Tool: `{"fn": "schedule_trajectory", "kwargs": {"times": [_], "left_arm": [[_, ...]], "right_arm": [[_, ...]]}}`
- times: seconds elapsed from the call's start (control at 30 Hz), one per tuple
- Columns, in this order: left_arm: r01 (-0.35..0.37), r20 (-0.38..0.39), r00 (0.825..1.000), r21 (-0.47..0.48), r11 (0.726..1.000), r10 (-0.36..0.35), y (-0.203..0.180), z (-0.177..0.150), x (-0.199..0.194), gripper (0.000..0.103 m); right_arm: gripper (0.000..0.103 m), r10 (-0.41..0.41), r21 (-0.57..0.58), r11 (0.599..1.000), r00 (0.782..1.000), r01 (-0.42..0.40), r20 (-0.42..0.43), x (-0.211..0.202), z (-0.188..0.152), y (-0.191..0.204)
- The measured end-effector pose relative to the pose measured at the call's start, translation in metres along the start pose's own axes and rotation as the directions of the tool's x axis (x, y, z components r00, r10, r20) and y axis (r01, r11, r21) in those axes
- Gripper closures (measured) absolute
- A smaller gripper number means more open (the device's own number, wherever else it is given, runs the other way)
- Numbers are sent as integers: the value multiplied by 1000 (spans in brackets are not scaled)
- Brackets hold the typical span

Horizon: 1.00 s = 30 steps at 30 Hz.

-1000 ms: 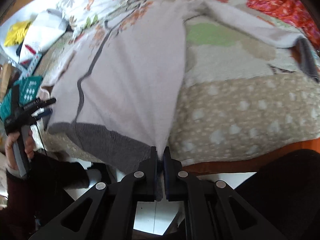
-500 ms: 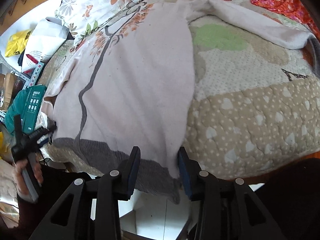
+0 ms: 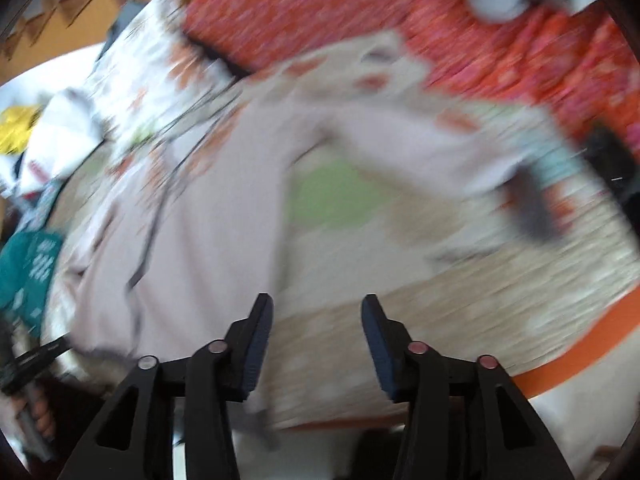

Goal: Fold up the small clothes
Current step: 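Grasp the grey cuff of the other sleeve with the right gripper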

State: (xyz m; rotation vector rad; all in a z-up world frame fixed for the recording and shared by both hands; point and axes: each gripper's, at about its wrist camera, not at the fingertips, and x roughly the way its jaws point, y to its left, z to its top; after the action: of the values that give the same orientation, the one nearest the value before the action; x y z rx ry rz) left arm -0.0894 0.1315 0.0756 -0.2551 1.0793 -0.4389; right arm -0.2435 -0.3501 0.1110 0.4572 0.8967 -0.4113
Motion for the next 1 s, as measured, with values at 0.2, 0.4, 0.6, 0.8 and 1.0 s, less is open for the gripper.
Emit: {"fn": "schedule_trajectory", "kwargs": {"times": [0.2,0.4,0.6,0.8,1.0], "left_arm": [[-9,144,990,15,1000,7,-30,56,0,34],[-14,99,995,45,999,9,-53,108,63,30],[-54,64,997,26,998,53,-43,105,104,30],[-40,-5,999,-49,998,40,-29,100,123,30],[-37,-17,999,-49,998,37,-34,96,125,30]], "right_arm": [[44,-249,89,965,968,245,38,6,37,-70],[44,-340,125,928,936,350,-93,61,61,-111],[90,-404,-30,914,905,404,-133,80,109,-94],[87,-490,-44,857,840,513,232,-13,170,-74],[47,-562,26,827,827,561,21,28,133,-142]]}}
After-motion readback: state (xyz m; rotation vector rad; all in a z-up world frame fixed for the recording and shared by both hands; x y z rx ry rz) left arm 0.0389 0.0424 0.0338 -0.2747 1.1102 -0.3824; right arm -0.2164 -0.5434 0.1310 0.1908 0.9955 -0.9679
